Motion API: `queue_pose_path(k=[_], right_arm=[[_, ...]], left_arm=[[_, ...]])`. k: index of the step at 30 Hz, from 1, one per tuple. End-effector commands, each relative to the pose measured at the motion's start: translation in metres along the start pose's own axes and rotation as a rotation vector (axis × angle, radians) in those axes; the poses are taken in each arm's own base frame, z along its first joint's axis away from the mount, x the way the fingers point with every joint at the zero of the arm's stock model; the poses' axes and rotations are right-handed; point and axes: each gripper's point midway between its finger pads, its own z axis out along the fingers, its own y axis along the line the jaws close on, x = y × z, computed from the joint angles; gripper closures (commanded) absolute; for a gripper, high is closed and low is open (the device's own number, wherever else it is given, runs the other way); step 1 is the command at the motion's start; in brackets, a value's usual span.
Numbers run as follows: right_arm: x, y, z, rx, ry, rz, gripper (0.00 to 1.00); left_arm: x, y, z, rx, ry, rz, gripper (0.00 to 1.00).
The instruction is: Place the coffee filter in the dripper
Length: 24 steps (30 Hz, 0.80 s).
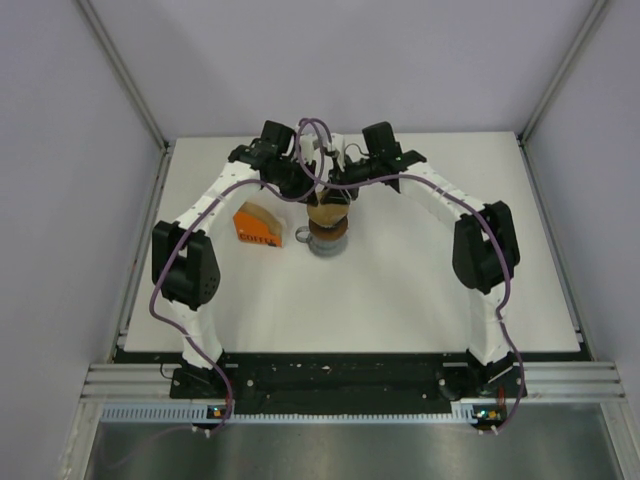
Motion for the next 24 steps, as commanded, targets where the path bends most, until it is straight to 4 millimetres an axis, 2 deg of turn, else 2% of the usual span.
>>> queue_pose_path(k=[1,4,7,15,19,23,24], right_arm=[[0.003,0.005,0.002,-0.025,-0.008,-0.013,0.58],[0.007,0.004,0.004,-0.036,-0.007,0.014,0.55],[0.013,-0.002,0.008,-0.023,0.008,0.039,0.58],[0.02,-0.005,0.014,-0.025,0.019,0.056,0.9],[0.018,-0.002,0.012,-0.03,0.016,0.042,1.0],[0.017,-0.002,0.01,-0.021,0.019,0.029,0.99],[0.016,-0.003,0.009,-0.013,0.021,0.029,0.89]], left_arm=[[-0.008,-0.012,-0.011,0.011,-0.038,0.057,0.93],[-0.008,-0.013,-0.012,0.014,-0.04,0.057,0.93],[-0.007,-0.014,-0.011,0.018,-0.038,0.058,0.93],[-0.008,-0.014,-0.012,0.018,-0.04,0.059,0.93],[-0.007,-0.014,-0.011,0.018,-0.036,0.058,0.93],[-0.007,-0.014,-0.01,0.021,-0.036,0.058,0.93],[-0.006,-0.014,-0.009,0.021,-0.033,0.057,0.93]])
